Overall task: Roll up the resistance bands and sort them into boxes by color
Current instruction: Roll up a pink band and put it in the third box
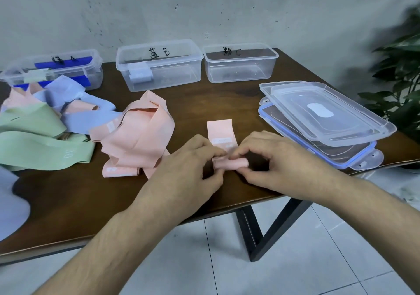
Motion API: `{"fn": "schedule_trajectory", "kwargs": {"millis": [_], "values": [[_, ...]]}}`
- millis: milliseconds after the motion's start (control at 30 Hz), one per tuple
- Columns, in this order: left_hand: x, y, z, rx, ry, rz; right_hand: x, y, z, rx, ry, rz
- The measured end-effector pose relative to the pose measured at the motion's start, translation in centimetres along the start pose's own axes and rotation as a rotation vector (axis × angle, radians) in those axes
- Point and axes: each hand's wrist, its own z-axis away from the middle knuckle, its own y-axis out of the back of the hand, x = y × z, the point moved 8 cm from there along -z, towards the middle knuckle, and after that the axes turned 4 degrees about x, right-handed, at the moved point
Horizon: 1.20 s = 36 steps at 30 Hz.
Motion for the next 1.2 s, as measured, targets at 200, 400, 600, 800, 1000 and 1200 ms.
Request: {"fn": "schedule_trajectory", "kwargs": {"millis": [200, 400, 600, 800, 1000, 1200], "values": [[0.2, 0.1, -0.2, 0.023, -0.064, -0.051, 0.6, -0.2, -0.4, 0.014, 0.001, 0.012], [-0.1, 0.1, -0.9, 0.023, -0.087, -0.071, 0.9, 0.1, -0.5, 0.009, -0.01, -0.03], [-0.3, 0.0, -1.2, 0.01, -0.079, -0.083, 1.3, 0.1, -0.9, 0.033, -0.04, -0.052], [-0.2, -0.1, -1.5, 0.033, -0.102, -0.111, 2.0, 0.1, -1.5, -0.001, -0.082, -0.046], [-0.5, -0.3, -2.0, 0.023, -0.103, -0.124, 1.6, 0.1, -1.9, -0.007, -0.083, -0.012], [-0.4, -0.1, -2.2, -0.006, -0.081, -0.096, 1.6, 0.2, -2.0, 0.002, -0.102, -0.002]]}}
